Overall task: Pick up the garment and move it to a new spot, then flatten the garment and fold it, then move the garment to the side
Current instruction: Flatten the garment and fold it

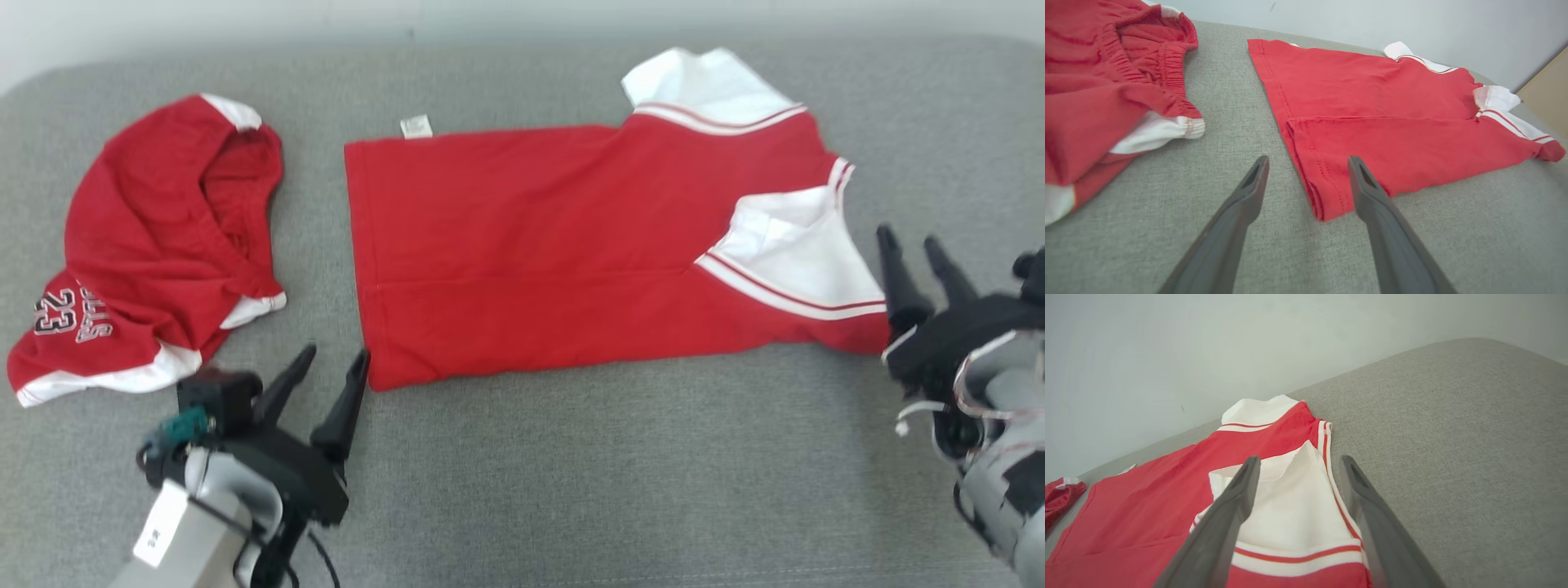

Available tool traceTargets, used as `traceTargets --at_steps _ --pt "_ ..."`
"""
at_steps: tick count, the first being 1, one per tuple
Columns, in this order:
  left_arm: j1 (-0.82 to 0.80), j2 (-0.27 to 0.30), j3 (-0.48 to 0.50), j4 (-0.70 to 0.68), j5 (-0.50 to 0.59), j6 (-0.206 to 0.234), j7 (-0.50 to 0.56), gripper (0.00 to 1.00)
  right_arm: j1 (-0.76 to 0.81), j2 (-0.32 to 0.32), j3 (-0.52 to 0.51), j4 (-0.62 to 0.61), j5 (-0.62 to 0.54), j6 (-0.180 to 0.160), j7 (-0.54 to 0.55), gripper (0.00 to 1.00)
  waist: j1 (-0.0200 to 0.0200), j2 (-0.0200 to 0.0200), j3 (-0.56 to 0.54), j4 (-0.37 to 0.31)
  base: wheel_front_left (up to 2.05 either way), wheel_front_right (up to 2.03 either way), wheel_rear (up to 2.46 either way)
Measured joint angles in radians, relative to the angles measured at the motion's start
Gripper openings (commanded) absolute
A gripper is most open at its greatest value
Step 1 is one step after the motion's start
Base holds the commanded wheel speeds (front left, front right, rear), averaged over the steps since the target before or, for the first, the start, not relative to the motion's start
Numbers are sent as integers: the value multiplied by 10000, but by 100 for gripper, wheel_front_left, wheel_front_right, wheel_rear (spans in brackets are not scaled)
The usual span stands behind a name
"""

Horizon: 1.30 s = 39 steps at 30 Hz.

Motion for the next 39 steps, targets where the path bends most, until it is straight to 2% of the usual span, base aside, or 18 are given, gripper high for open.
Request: traceTargets --at_steps 10,17,33,39 --pt "1465 -21 514 -920 -31 518 -4 100 1573 12 -234 -253 4 2 -12 100 -1 -1 -918 -293 0 0 0" --pt "1943 -203 646 -1544 4 675 -4 100 2143 63 -723 -464 46 0 -12 100 -1 -1 -1156 -429 0 0 0" --pt "1716 15 562 -2362 529 779 -4 100 1773 357 -1074 -424 412 0 4 100 3 0 -479 -283 0 0 0" --pt "1512 12 556 -2397 589 779 -4 100 1508 495 -1168 165 748 0 341 100 3 0 -146 -160 0 0 0"
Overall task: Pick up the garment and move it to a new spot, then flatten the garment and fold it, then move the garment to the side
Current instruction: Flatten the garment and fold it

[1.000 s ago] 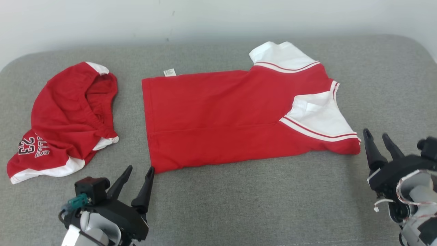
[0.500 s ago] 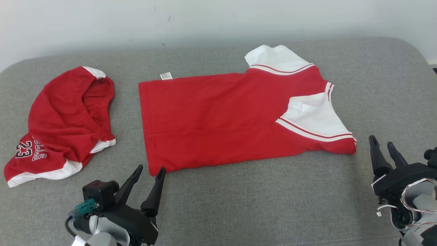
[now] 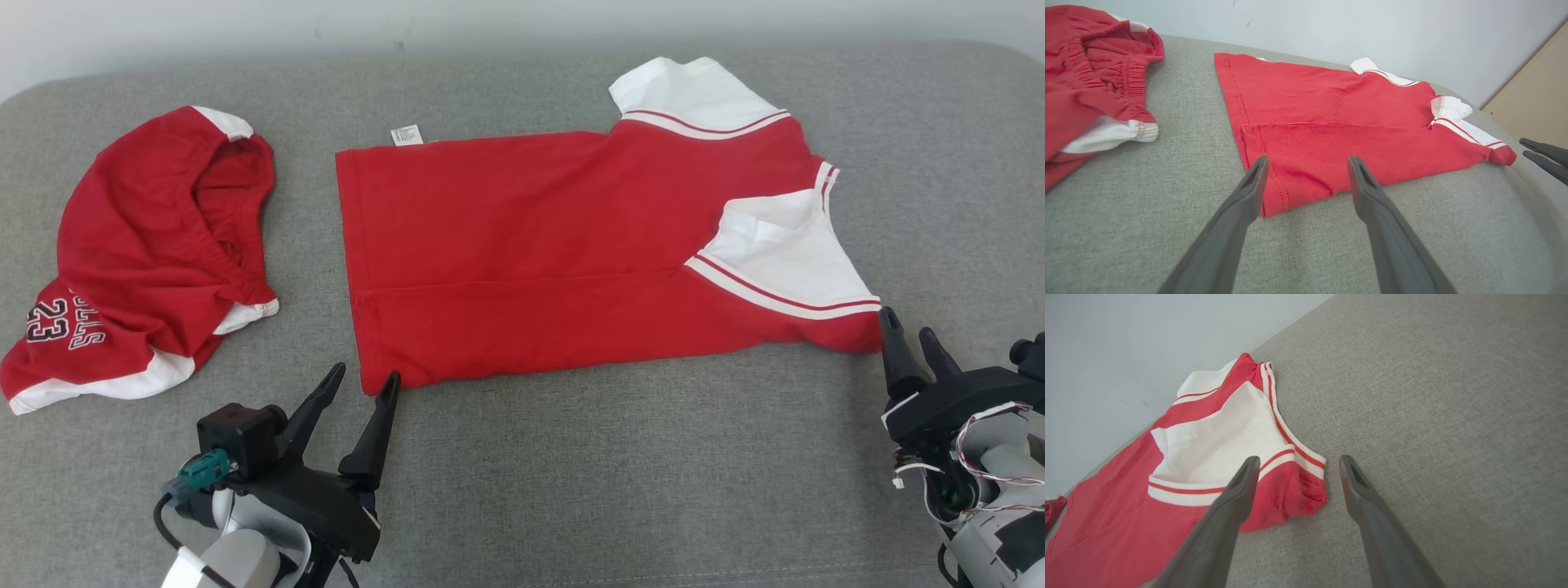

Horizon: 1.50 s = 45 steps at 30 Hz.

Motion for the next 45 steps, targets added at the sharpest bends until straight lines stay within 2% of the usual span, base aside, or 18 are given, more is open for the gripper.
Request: traceTargets --at_steps 13,20,37,38,39,40,45 --pt "-268 4 17 -75 27 -4 0 100 -430 215 -153 591 474 0 721 100 0 0 447 206 0 0 0" --pt "-552 -268 -29 61 -84 -176 205 100 -800 316 -176 909 669 2 1028 100 0 1 619 219 0 0 0" --pt "-1105 -709 6 1919 -859 -270 1521 100 -1251 491 105 1064 671 13 1749 99 -2 0 858 -12 0 0 0" --pt "-1263 -897 105 2270 -978 -357 1615 49 -1403 487 228 1093 677 12 2052 4 -2 0 879 -26 0 0 0" --pt "-1294 -895 105 2322 -982 -360 1651 18 -1402 497 270 1087 677 12 2090 0 -2 0 879 -26 0 0 0" --pt "-1344 -895 105 2389 -1001 -370 1699 0 -1400 516 313 1074 679 12 2138 0 -2 0 877 -26 0 0 0" --pt "-1428 -938 82 2673 -1035 -472 1785 0 -1398 543 378 1034 765 12 2222 0 -1 0 807 -19 0 0 0"
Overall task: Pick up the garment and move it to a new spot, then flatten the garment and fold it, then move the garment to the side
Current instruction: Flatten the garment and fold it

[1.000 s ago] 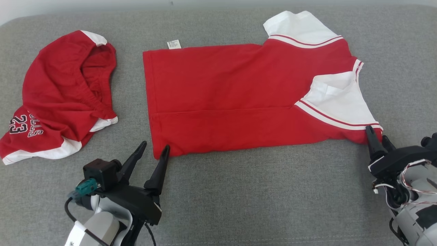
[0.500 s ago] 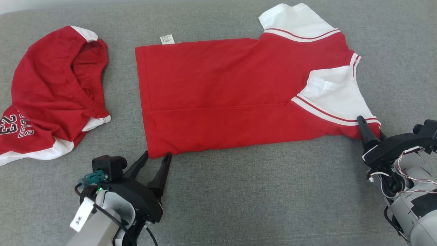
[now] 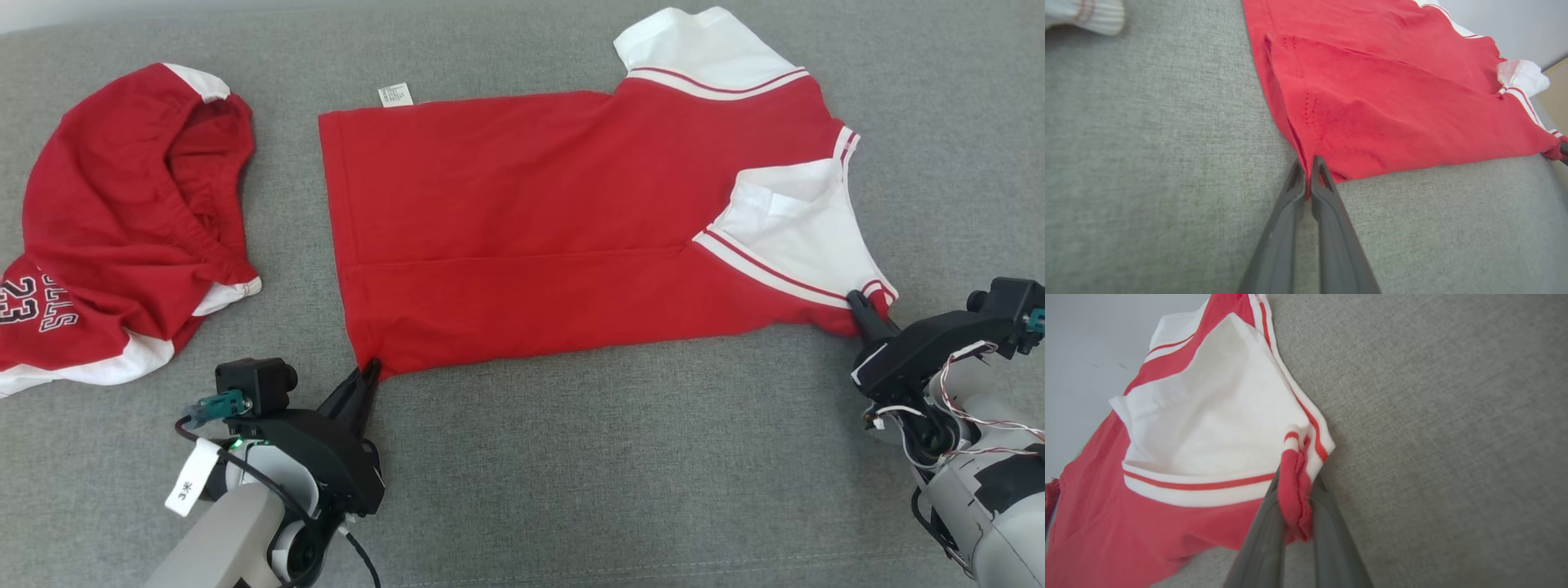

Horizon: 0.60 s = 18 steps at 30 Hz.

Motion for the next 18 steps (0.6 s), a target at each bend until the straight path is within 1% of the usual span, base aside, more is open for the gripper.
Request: traceTargets --at_steps 4,12,18 --pt "0 -17 -4 176 -4 -157 -12 0 55 4 46 -77 54 0 81 0 0 1 -135 6 0 0 0" --pt "38 27 -50 265 -2 -251 -203 0 453 15 73 -479 251 0 73 0 0 0 -530 -23 0 0 0" --pt "305 148 -265 247 6 -418 -205 0 1015 -171 127 -871 408 0 -12 0 -1 0 -889 -66 0 0 0"
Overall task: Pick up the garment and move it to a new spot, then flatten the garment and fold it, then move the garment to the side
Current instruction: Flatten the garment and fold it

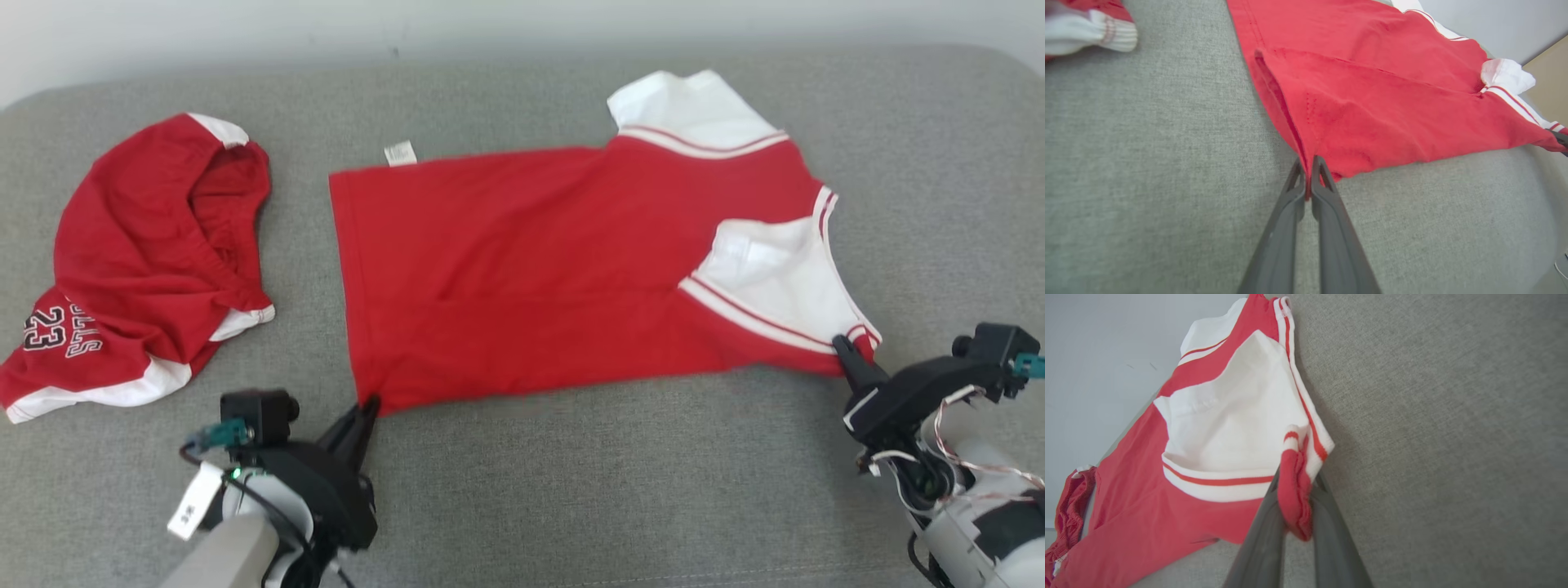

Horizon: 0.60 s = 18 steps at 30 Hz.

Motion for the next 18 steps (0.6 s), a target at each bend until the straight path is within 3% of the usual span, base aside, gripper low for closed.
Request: traceTargets --at_steps 18 --pt "2026 675 -554 -780 157 -94 -178 0 2568 -798 345 -1814 211 0 -665 0 -1 0 -1129 -307 0 0 0"
